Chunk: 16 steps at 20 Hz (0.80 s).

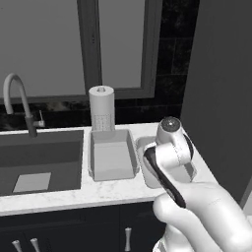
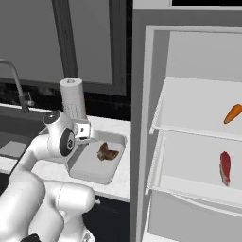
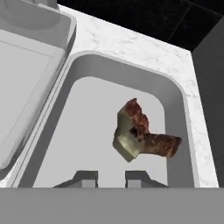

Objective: Place one carrot and one steak in each tupperware on the nearby counter, to pack two identical lunches.

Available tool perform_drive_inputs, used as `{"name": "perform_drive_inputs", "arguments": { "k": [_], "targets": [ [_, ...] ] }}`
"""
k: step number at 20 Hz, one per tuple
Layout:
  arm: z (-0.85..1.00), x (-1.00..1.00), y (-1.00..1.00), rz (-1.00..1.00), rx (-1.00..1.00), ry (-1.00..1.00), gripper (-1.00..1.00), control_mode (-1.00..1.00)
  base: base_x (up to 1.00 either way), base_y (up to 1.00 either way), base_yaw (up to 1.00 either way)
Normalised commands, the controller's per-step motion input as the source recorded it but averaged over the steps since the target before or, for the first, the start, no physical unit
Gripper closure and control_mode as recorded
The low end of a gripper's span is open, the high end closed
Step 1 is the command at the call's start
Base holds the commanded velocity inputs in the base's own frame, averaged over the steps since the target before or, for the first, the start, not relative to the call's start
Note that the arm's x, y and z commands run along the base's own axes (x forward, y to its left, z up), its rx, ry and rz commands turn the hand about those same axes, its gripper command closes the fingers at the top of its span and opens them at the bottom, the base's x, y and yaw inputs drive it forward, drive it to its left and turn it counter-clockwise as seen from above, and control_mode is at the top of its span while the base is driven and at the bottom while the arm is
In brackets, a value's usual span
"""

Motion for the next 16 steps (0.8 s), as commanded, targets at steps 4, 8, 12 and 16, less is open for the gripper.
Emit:
{"name": "perform_drive_inputs", "arguments": {
  "k": [4, 8, 12, 16],
  "targets": [
    [0.59, -0.82, 0.0, 0.1, 0.0, -0.29, -1.0, -1.0, 0.0, 0.0, 0.0],
    [0.64, -0.8, 0.0, 0.08, 0.0, -0.26, -1.0, -1.0, 0.0, 0.0, 0.0],
    [0.59, -0.75, 0.0, 0.09, 0.0, -0.23, -1.0, -1.0, 0.0, 0.0, 0.0],
    [0.28, -0.96, -0.01, 0.09, 0.0, -0.2, -1.0, -1.0, 0.0, 0.0, 0.0]
  ]
}}
